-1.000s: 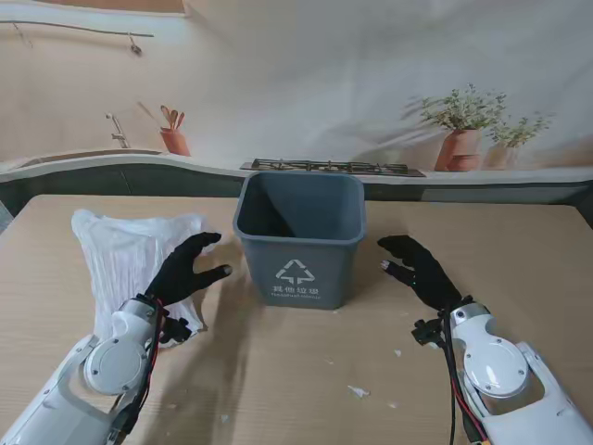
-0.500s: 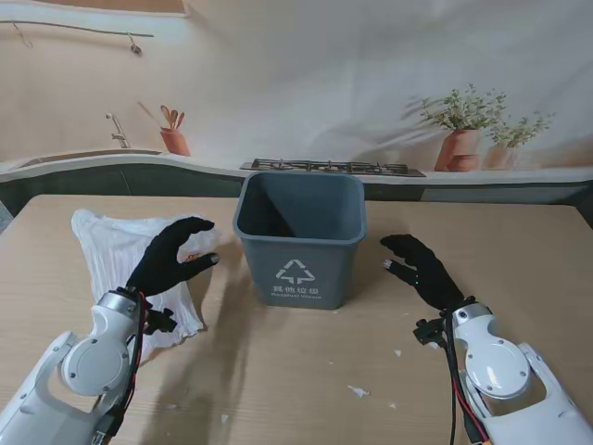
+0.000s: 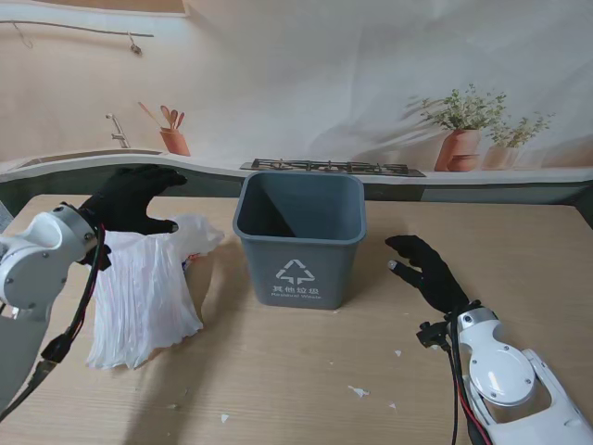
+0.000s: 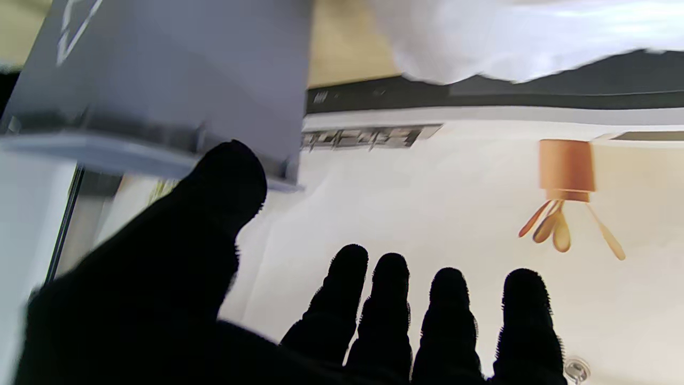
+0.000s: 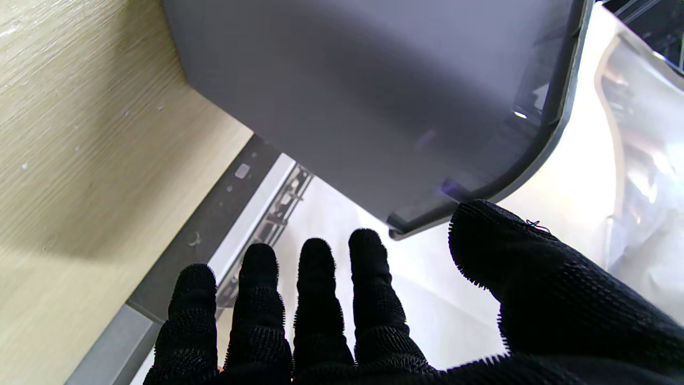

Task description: Fit the garbage bag over the bin

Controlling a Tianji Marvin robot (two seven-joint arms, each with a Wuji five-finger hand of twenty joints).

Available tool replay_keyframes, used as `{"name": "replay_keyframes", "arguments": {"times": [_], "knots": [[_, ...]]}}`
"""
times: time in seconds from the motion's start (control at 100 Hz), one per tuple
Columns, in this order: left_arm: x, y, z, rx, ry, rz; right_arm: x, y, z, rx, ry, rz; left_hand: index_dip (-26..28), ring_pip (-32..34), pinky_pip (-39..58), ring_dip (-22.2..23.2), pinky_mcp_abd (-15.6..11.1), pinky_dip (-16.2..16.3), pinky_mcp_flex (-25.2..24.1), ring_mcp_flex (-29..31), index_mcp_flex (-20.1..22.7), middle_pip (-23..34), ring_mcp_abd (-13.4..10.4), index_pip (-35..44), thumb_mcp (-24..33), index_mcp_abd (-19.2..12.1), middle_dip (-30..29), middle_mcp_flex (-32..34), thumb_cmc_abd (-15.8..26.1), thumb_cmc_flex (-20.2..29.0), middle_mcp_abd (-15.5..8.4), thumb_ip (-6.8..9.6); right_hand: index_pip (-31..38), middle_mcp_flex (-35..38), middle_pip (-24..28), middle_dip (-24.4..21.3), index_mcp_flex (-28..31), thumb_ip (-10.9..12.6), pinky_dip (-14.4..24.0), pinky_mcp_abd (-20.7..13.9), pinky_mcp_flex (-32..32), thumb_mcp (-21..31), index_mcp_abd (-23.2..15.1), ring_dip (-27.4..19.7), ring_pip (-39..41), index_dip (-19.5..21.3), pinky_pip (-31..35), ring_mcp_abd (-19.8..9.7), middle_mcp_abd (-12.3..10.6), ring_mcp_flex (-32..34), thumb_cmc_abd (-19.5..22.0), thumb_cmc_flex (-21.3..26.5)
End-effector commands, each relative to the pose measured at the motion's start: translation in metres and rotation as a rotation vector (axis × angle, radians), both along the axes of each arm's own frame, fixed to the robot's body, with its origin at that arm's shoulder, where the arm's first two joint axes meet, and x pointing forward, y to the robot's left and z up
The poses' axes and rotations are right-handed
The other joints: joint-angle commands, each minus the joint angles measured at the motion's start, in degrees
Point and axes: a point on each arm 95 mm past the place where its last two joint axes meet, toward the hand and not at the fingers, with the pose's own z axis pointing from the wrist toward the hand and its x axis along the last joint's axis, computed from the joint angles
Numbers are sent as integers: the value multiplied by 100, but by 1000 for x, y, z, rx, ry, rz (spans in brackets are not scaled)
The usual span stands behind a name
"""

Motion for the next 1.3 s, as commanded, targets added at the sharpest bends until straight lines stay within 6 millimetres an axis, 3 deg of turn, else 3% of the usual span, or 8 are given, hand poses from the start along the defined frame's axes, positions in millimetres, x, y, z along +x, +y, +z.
{"name": "replay_keyframes", "arguments": {"times": [0.0, 0.13, 0.19, 0.27, 0.43, 0.58, 0.95, 1.29], "knots": [[8, 14, 14, 53, 1, 17, -3, 5, -1, 9, 4, 18, -98, -300, -422, -50, -123, -172, 6, -215, -243, -285, -179, -152, 183, -53, -160, -147, -233, 29, -216, 122, 0, -142, 34, -20, -26, -32, 83, -97, -19, -49, -71, -36, -11, -63, -155, -199, -38, -133, 44, -145], [21, 29, 25, 148, 137, 28, -5, 2, -1, 16, 0, 13, -211, -583, -981, 11, -185, -204, -22, -309, -439, -625, -280, -335, -192, -128, -345, -223, -460, -245, -299, -142, 2, -139, 34, -20, -19, -31, 82, -98, -18, -43, -73, -35, -11, -62, -155, -202, -36, -134, 40, -141], [27, 34, 28, 186, 186, 38, -5, 1, -2, 21, -2, 10, -282, -724, -1314, 93, -224, -6, 6, -329, -536, -849, -310, -435, -412, -151, -330, -258, -504, -341, -323, -278, 1, -137, 35, -19, -22, -31, 81, -98, -21, -41, -73, -36, -12, -63, -157, -201, -37, -132, 36, -139], [36, 38, 30, 204, 223, 57, -7, 0, -2, 26, -6, 6, -298, -755, -1407, 119, -229, 75, -36, -362, -584, -894, -315, -459, -485, -164, -291, -322, -606, -493, -328, -325, 2, -133, 35, -19, -19, -32, 81, -95, -23, -39, -73, -36, -13, -62, -157, -199, -37, -136, 35, -140], [50, 44, 28, 273, 291, 90, -11, -2, 0, 36, -21, 1, -409, -1063, -1948, 31, -290, 223, -47, -431, -724, -1256, -413, -651, -154, -219, -205, -456, -917, -687, -389, -487, -1, -129, 32, -20, -9, -33, 81, -91, -15, -41, -69, -36, -12, -63, -154, -196, -38, -125, 32, -157], [59, 47, 21, 375, 367, 87, -13, -5, 1, 43, -31, -7, -879, -1203, -2476, -461, -355, 412, -34, -415, -718, -1701, -525, -1505, 211, -366, 17, -671, -1182, -917, -494, -633, -7, -118, 30, -21, -3, -32, 77, -79, -6, -30, -71, -35, -10, -65, -155, -191, -29, -110, 28, -160], [73, 45, 4, 504, 466, 67, -14, -9, 1, 53, -40, -22, -909, -1223, -2651, -583, -390, 516, -53, -413, -812, -1772, -571, -1848, 492, -830, -41, -664, -1382, -861, -563, -686, -12, -113, 25, -20, 13, -34, 73, -81, -6, -26, -59, -36, -14, -65, -155, -192, -23, -108, 24, -161], [81, 46, -15, 541, 512, 78, -15, -9, 1, 55, -36, -22, -676, -1098, -2624, -393, -381, 619, 7, -398, -747, -1600, -632, -1720, 603, -760, 276, -627, -1421, -732, -614, -688, -15, -120, 24, -19, 15, -34, 71, -79, -5, -29, -59, -36, -16, -64, -154, -194, -27, -112, 26, -162]]}}
